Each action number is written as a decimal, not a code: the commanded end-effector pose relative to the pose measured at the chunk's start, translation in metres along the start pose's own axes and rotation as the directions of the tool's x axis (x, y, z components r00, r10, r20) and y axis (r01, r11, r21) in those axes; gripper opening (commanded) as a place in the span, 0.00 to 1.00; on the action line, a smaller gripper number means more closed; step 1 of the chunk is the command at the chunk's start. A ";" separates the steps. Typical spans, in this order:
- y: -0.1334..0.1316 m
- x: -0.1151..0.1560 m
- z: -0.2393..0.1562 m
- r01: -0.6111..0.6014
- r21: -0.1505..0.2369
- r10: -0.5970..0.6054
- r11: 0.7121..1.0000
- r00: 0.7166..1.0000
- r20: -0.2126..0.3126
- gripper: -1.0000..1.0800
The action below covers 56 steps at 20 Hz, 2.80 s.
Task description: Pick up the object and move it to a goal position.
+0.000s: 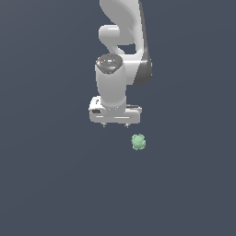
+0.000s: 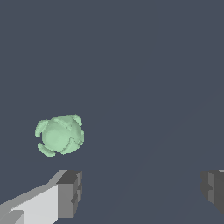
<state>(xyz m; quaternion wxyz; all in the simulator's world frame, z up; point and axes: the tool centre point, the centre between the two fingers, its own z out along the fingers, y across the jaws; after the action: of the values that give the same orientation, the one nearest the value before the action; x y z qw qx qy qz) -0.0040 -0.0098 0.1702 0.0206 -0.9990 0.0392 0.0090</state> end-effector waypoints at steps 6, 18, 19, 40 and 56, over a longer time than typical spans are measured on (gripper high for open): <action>-0.006 0.001 0.005 0.009 -0.002 -0.009 1.000 1.000 0.001 0.96; -0.088 0.007 0.066 0.153 -0.037 -0.153 0.988 0.988 -0.008 0.96; -0.094 0.007 0.070 0.163 -0.039 -0.164 0.986 0.986 -0.009 0.96; -0.112 0.005 0.131 0.198 -0.043 -0.198 0.979 0.980 -0.011 0.96; -0.113 0.006 0.135 0.198 -0.044 -0.199 0.979 0.980 -0.011 0.00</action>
<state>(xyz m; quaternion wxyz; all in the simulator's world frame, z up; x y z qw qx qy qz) 0.0089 0.1080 0.0402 0.0001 -0.9982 -0.0608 -0.0003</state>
